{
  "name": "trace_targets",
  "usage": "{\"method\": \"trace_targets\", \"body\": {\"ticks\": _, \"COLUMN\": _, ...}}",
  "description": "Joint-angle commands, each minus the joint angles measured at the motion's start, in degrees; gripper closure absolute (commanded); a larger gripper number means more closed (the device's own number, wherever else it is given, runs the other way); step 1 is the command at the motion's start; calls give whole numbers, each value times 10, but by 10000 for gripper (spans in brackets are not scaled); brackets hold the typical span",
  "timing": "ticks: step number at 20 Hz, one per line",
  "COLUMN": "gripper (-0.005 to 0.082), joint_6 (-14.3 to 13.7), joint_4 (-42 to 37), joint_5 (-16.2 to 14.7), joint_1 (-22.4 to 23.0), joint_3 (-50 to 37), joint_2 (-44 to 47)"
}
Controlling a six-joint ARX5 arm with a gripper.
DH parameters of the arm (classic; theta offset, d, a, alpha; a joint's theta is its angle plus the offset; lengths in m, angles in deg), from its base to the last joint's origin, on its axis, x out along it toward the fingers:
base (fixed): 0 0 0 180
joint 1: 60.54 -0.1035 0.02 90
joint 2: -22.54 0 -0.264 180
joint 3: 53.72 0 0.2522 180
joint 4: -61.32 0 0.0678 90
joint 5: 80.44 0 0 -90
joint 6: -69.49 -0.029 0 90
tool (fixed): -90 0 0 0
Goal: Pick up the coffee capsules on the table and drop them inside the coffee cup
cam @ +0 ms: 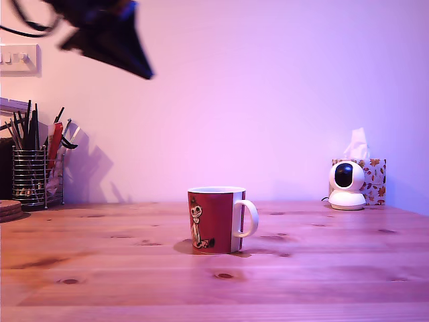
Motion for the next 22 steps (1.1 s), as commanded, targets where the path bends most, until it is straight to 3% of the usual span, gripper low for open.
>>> {"method": "trace_targets", "body": {"ticks": 1, "gripper": 790, "joint_6": 2, "joint_4": -15, "joint_5": 7, "joint_1": -7, "joint_3": -44, "joint_2": -30}}
{"method": "trace_targets", "body": {"ticks": 4, "gripper": 790, "joint_6": 22, "joint_4": -31, "joint_5": 18, "joint_1": -17, "joint_3": -93, "joint_2": -81}}
{"method": "trace_targets", "body": {"ticks": 12, "gripper": 790, "joint_6": 37, "joint_4": -41, "joint_5": 23, "joint_1": -25, "joint_3": -170, "joint_2": -221}}
{"method": "trace_targets", "body": {"ticks": 22, "gripper": 790, "joint_6": 37, "joint_4": -23, "joint_5": 22, "joint_1": -25, "joint_3": -172, "joint_2": -242}}
